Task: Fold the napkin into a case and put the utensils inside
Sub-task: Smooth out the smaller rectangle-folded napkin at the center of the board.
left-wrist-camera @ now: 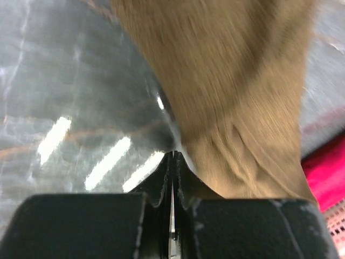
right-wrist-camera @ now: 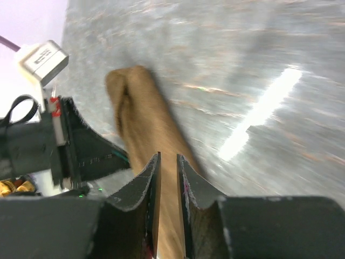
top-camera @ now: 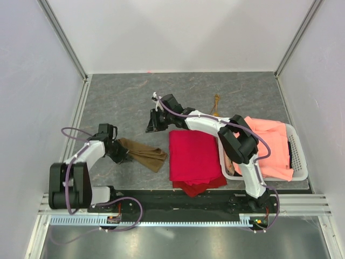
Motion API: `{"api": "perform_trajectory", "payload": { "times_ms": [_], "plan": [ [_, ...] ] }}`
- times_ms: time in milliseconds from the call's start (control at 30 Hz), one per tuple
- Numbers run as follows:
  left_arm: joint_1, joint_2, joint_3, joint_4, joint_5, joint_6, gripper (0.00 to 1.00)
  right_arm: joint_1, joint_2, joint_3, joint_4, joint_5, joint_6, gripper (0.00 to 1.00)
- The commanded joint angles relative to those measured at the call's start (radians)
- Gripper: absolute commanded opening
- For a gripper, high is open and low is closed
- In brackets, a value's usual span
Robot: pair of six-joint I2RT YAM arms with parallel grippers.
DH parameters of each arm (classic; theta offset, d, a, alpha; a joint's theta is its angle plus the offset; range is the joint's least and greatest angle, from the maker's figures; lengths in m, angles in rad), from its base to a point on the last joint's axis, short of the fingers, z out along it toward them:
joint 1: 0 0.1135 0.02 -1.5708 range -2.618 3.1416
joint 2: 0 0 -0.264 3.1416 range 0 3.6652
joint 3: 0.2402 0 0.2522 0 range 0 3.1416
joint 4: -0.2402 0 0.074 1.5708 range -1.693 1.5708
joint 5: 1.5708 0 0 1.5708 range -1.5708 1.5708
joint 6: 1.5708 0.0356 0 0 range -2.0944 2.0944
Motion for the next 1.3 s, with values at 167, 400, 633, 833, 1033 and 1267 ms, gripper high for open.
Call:
{"api": "perform_trajectory", "payload": {
  "times_ms": [167, 400, 633, 833, 1033, 1267],
  "plan": [
    [-0.001, 0.248, 0.275, 0.058, -0.057, 0.115, 0.02, -0.033, -0.133, -0.141, -0.086, 0.056, -0.121, 0.25],
    [-0.004, -0.019, 0.126, 0.059, 0.102, 0.052, 0.04, -0.021, -0.151, -0.178, -0.121, 0.071, -0.184, 0.26],
    [-0.128, -0.086, -0.005, 0.141, 0.229, -0.049, 0.08, 0.024, -0.196, -0.157, -0.182, 0.182, -0.252, 0.40],
    [-0.170, -0.154, -0.027, 0.118, 0.174, -0.104, 0.08, 0.108, -0.207, -0.008, -0.385, 0.376, -0.431, 0.53],
    [-0.170, -0.191, -0.018, 0.085, 0.122, -0.118, 0.08, 0.200, -0.220, 0.019, -0.434, 0.428, -0.480, 0.54],
    [-0.168, -0.139, -0.032, 0.098, 0.127, -0.166, 0.07, 0.257, -0.171, 0.046, -0.466, 0.427, -0.506, 0.45]
  ]
}}
